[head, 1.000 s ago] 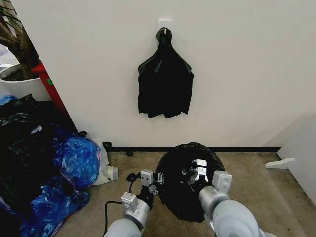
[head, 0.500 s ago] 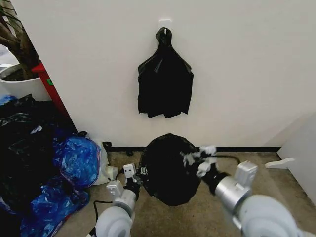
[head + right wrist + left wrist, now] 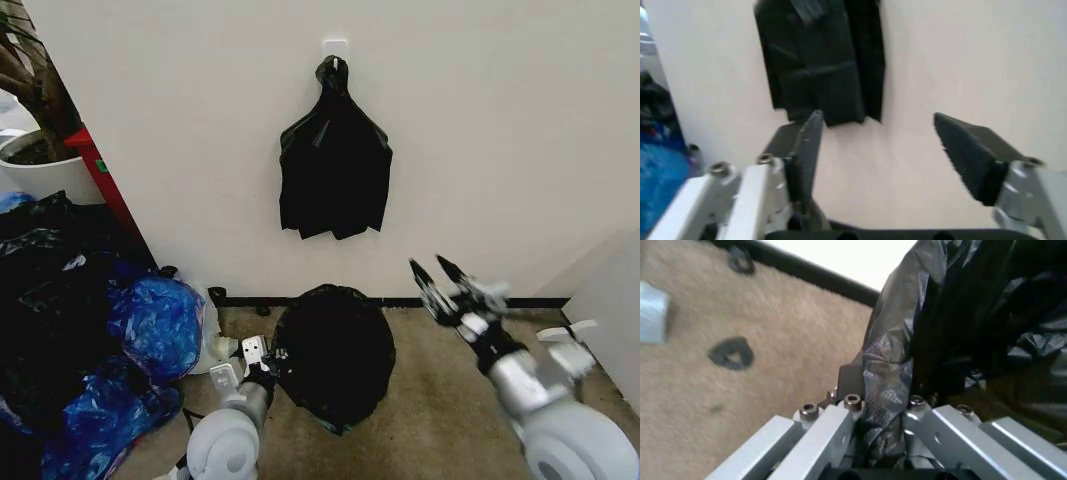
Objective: Place the garbage bag over the trash bin.
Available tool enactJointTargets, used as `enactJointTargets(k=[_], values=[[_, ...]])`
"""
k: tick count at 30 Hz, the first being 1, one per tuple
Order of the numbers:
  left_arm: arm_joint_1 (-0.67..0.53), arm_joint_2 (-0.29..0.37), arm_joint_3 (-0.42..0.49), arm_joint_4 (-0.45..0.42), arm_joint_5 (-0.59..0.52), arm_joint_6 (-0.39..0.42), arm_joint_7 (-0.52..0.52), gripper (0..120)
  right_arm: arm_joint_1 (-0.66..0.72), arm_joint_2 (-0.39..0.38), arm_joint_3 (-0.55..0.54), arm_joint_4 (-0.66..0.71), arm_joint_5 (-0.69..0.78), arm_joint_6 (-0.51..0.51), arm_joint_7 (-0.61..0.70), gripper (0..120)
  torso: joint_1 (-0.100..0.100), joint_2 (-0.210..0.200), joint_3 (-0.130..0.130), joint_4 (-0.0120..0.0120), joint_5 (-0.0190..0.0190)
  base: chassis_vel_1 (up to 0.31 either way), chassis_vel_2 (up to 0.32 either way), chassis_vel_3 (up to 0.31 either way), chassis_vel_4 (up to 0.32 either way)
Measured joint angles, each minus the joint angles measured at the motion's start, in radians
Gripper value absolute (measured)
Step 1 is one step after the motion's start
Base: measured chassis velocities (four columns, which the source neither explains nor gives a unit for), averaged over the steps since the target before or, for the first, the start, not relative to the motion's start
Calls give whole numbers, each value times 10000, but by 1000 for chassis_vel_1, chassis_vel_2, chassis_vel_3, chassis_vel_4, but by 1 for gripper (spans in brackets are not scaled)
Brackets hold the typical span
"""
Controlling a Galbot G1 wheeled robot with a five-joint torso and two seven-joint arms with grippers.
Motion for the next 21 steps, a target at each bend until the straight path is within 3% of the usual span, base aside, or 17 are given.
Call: enactJointTargets(k=[5, 10, 21], values=[[-963, -460, 517, 715, -879, 384, -280, 1, -836, 1443, 45, -459, -1364, 1129, -168, 88, 0, 0, 0, 5, -1, 0, 0, 0, 0], [-1790, -780, 883, 1197, -1088, 484, -515, 1, -744, 2137, 85, -1077, -1888, 1681, -170, 99, 0, 0, 0, 5, 0, 0, 0, 0, 0], [-2982, -1239, 2119, 2308, -932, 963, -1434, 1, -156, 2888, -854, -1333, -2371, 1605, 356, 100, 1, -1, 2, 6, -2, 0, 0, 0, 0]])
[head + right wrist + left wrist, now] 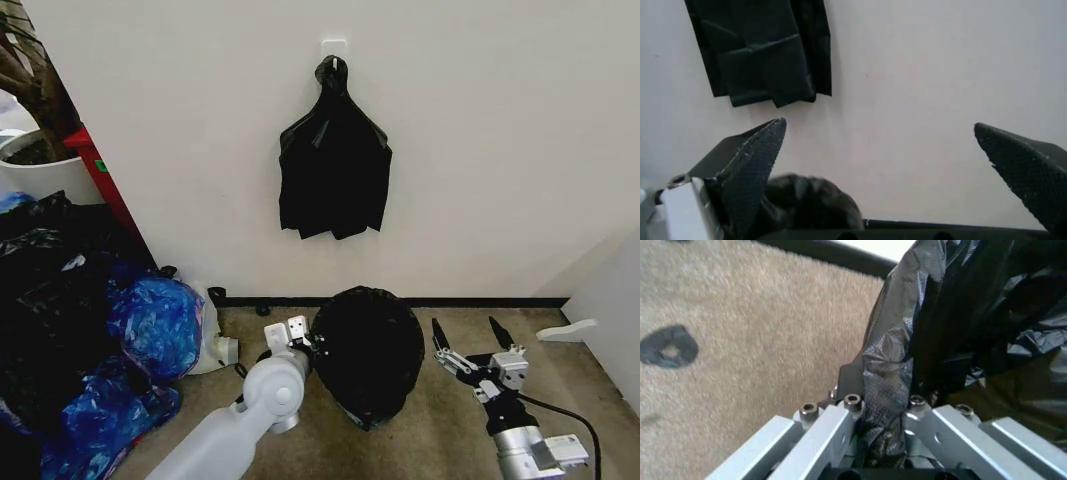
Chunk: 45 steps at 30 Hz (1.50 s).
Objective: Place the garbage bag over the trash bin.
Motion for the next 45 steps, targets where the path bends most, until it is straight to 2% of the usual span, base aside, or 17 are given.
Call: enactJointTargets(k=[11, 16, 17, 24, 25, 30, 32, 37, 39, 45], values=[[32, -294, 253, 675, 566, -88, 95, 1, 230, 139, -722, 472, -285, -408, 641, 100, -1, 1, -2, 2, 1, 0, 0, 0, 0], [219, -200, 246, 573, 859, -300, 273, 22, 244, 118, -941, 779, -283, -667, 865, 100, 0, 1, -1, 0, 0, 0, 0, 0, 0], [219, -200, 246, 573, 859, -300, 273, 22, 244, 118, -941, 779, -283, -667, 865, 100, 0, 1, -1, 0, 0, 0, 0, 0, 0], [671, 75, 206, -179, 1111, -677, 827, 49, 203, 75, -1301, 1121, -278, -903, 1154, 100, 1, 0, 0, -2, -2, 0, 0, 0, 0], [671, 75, 206, -179, 1111, -677, 827, 49, 203, 75, -1301, 1121, -278, -903, 1154, 100, 1, 0, 0, -2, -2, 0, 0, 0, 0], [1003, 292, -62, -635, 1186, -784, 1193, 71, 85, 44, -1401, 1238, -279, -946, 1212, 100, 1, 0, 0, -1, -1, 0, 0, 0, 0], [1035, 309, -89, -675, 1195, -788, 1212, 73, 76, 39, -1409, 1254, -279, -953, 1217, 100, 1, 0, 0, -1, -1, 0, 0, 0, 0], [1254, 453, -258, -1052, 1247, -794, 1361, 94, -34, -39, -1456, 1418, -279, -995, 1253, 100, 1, 0, 0, -1, -1, 0, 0, 0, 0], [1316, 495, -304, -1154, 1267, -795, 1486, 98, -82, -60, -1462, 1476, -279, -1000, 1256, 100, 1, 0, -1, 0, 0, 0, 0, 0, 0], [1469, 618, -505, -1433, 1444, -841, 1855, 100, -175, -164, -1457, 1623, -268, -1019, 1303, 100, 1, 0, -1, -1, 0, 0, 0, 0, 0]])
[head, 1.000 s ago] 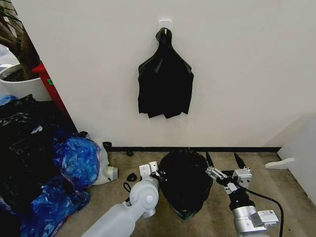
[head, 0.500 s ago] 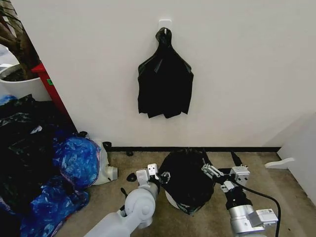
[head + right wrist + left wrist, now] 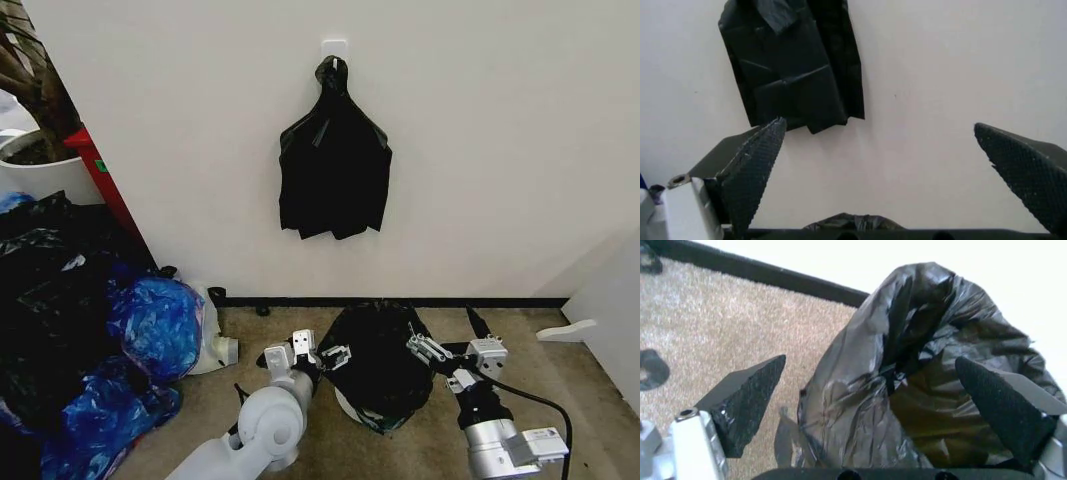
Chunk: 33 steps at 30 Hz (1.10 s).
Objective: Place the garbage bag over the trash bin.
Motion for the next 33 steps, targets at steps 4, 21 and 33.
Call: enactJointTargets(k=[4, 21, 33], values=[[223, 191, -232, -442, 248, -105, 292, 100, -40, -34, 8, 147, 61, -23, 87, 100, 0, 0, 0, 0, 0, 0, 0, 0, 0], [2444, 2387, -4357, -955, 5410, -3964, 6041, 100, -35, -230, 1442, -666, 178, -67, -344, 100, -1, 0, -1, -3, 6, 0, 0, 0, 0], [6596, 1055, -8774, -856, 5042, -6259, 7935, 100, -571, 1197, 1947, -2383, -794, 1676, -1282, 100, -2, 0, -2, 2, -2, 0, 0, 0, 0]])
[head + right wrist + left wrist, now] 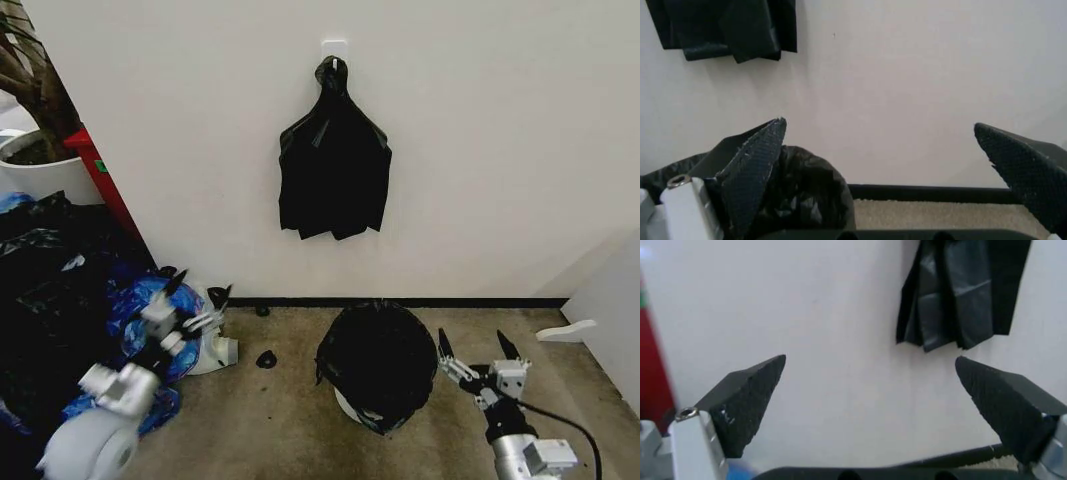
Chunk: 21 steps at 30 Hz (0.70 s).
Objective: Place the garbage bag over the trash bin.
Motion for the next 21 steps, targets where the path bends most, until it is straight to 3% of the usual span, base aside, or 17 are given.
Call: enactJointTargets(k=[8, 12, 14, 21], values=[[2118, -1066, -416, -502, 420, -1019, -215, 100, -1291, 1083, -134, 25, -328, 1724, -336, 100, -1, 0, -2, 0, 1, 0, 0, 0, 0], [2618, -1347, -414, -580, 610, -1242, -455, 100, -1608, 1288, -262, 73, -384, 2172, -303, 100, 0, 0, 0, -9, -2, 0, 0, 0, 0], [3341, -1650, -366, -938, 712, -1464, -715, 100, -1854, 1362, -360, 266, -410, 2574, -226, 100, -1, 0, -1, 2, 3, 0, 0, 0, 0], [3486, -1684, -109, -1521, 852, -1260, -747, 100, -2044, 1296, -466, 535, -402, 2658, -217, 100, 0, 0, 1, -2, 3, 0, 0, 0, 0]])
